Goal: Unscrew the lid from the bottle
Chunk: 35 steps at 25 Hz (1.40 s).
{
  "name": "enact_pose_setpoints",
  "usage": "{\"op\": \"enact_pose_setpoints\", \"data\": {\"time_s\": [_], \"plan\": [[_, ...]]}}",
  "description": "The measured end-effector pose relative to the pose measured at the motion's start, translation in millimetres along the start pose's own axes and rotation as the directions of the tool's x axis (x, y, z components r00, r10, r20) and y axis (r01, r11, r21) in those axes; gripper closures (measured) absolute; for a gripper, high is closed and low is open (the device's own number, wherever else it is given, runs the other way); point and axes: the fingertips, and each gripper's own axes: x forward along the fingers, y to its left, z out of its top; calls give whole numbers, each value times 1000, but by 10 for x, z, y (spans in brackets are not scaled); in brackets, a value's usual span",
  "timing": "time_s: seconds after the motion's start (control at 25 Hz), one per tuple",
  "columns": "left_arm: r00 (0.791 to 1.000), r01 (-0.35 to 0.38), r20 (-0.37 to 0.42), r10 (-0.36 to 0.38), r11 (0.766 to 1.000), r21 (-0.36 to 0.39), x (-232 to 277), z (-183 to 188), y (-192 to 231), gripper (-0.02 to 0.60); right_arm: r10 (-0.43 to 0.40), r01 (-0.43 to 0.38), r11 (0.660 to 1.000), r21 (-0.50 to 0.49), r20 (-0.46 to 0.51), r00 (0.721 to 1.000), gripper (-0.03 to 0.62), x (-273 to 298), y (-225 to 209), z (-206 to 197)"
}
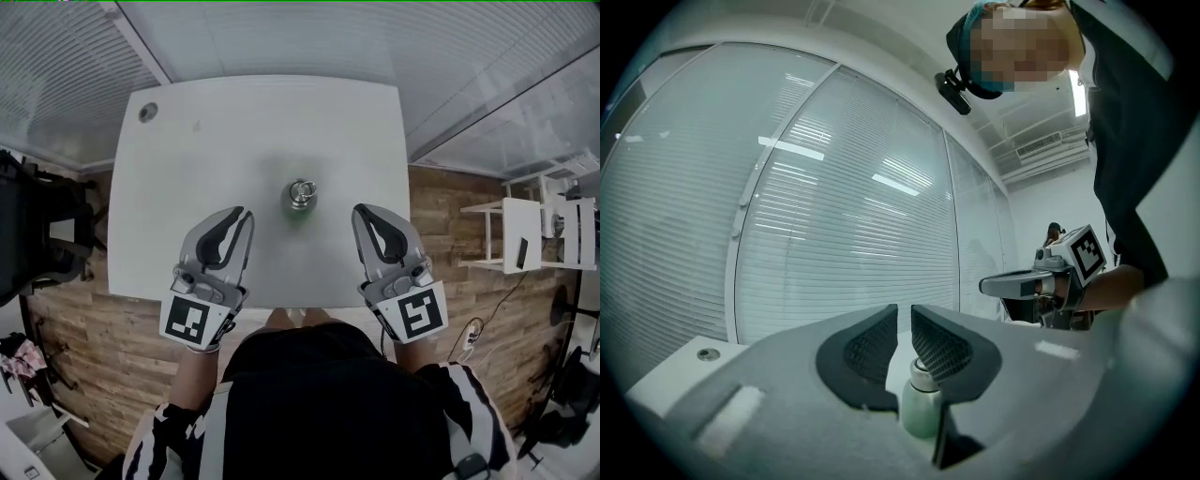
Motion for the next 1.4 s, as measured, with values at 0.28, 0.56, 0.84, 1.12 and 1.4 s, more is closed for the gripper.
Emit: {"op": "enact_pose_setpoints", "data": {"time_s": [0.28,0.56,0.84,1.12,1.4], "plan": [[999,31,-19,-31,999,4,28,-143,-38,449,-14,14,1000,4,-12,1000,593,24,-67,-77],[995,88,-54,-88,996,3,104,-323,-151,356,-20,20,1000,1,-24,1000,593,54,-98,-154],[984,165,-68,-165,986,0,189,-478,-262,261,-31,31,999,9,-37,999,594,42,-134,-203],[972,213,-101,-211,977,9,264,-671,-375,233,-32,31,999,-14,-46,998,592,12,-184,-277],[960,248,-137,-242,968,26,352,-876,-396,170,-36,37,999,1,-65,997,594,62,-176,-336]]}}
